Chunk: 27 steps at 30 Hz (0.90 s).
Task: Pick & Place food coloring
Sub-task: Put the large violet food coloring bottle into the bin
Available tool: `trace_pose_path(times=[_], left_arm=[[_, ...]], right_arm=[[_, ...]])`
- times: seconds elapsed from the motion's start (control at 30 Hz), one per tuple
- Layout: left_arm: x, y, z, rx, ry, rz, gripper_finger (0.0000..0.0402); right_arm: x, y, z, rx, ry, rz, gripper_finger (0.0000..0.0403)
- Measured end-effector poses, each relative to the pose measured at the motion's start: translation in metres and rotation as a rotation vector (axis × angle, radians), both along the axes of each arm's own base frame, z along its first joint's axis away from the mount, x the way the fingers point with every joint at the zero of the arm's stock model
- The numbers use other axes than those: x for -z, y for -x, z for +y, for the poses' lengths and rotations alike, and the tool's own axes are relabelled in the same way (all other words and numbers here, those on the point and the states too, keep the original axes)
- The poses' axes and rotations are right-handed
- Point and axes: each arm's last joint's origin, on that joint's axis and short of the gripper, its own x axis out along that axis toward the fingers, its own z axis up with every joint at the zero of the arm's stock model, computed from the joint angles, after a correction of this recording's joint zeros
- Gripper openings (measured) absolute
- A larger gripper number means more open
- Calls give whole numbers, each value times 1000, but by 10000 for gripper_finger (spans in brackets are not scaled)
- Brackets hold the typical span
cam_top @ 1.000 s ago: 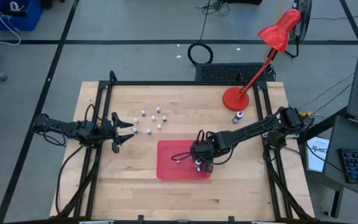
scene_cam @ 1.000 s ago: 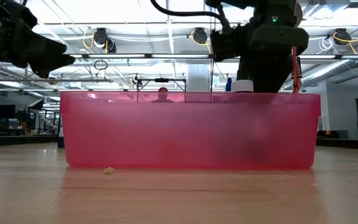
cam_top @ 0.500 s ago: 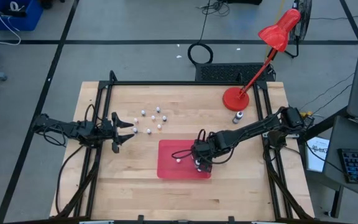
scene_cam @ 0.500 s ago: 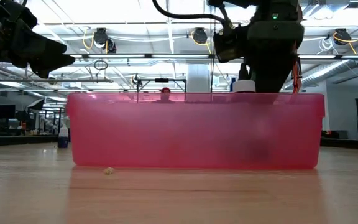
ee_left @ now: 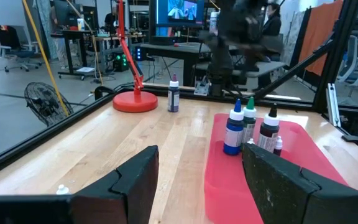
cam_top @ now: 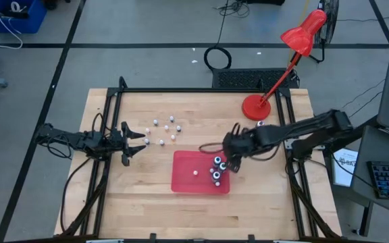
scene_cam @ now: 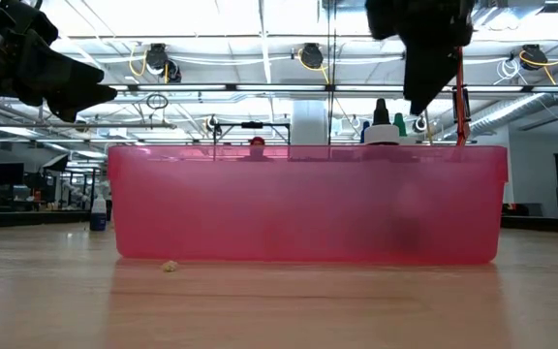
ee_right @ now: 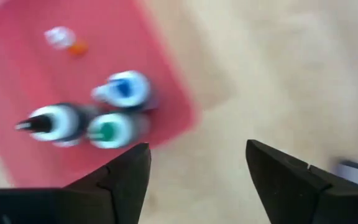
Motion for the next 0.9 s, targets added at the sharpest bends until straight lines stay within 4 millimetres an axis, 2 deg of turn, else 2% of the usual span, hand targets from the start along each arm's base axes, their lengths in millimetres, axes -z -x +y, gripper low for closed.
trace_pose_path(times=[0.17, 0.37, 0.63, 0.9], left_arm=[[0, 0, 0, 0, 0, 0, 232], [0, 0, 0, 0, 0, 0, 232], [0, 0, 0, 0, 0, 0, 232], [0, 0, 0, 0, 0, 0, 232]], right_arm=[[-22, 35, -29, 159, 96, 57, 238], [-30, 66, -65, 365, 93, 199, 237], [-31, 70, -101, 414, 98, 195, 235], [-30, 77, -125, 474, 95, 201, 234]])
